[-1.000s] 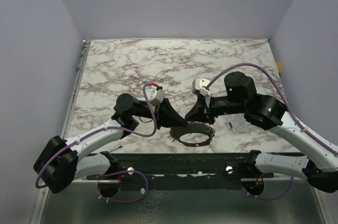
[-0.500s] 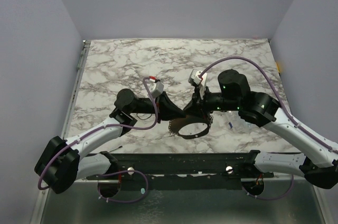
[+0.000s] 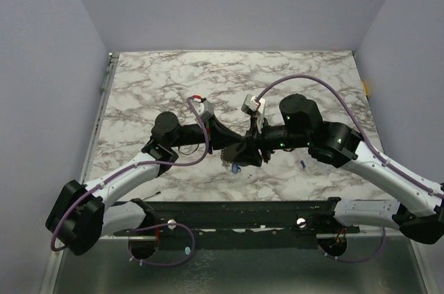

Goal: Put the keys on the keyring

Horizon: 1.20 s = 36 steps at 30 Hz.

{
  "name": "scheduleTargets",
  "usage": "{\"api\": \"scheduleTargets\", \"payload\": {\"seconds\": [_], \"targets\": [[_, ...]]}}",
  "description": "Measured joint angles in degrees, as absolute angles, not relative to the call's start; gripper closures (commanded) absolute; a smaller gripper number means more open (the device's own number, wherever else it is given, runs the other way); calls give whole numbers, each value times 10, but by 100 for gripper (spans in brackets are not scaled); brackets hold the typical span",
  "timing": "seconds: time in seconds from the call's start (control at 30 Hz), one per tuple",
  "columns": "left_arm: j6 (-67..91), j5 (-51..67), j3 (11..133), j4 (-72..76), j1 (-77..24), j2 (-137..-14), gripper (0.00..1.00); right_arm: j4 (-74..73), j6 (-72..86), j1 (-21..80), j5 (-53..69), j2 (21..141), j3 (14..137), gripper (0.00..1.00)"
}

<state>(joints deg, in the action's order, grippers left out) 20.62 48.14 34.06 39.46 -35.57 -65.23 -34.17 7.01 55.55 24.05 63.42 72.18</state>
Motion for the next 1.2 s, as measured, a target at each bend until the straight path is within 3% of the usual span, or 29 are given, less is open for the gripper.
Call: {"api": "scheduleTargets", "payload": {"seconds": [0.17, 0.43, 0.63, 0.7, 0.93, 1.1, 1.2], "targets": [[175, 480, 341, 376, -356, -628, 100, -311, 65, 556, 190, 578, 719, 50], [112, 460, 341, 329, -356, -587, 100, -206, 50, 555, -2, 464, 636, 49], [25, 392, 350, 209, -351, -559, 100, -198, 71, 555, -158, 461, 568, 47], [-13, 371, 351, 176, -349, -544, 100, -199, 80, 555, -178, 467, 550, 42], [-130, 350, 333, 135, -351, -480, 100, -185, 60, 555, -64, 457, 536, 29], [-219, 362, 291, 128, -375, -434, 100, -209, -5, 555, 103, 506, 620, 20], [-263, 387, 267, 121, -385, -407, 100, -237, -50, 556, 164, 538, 655, 19]]}}
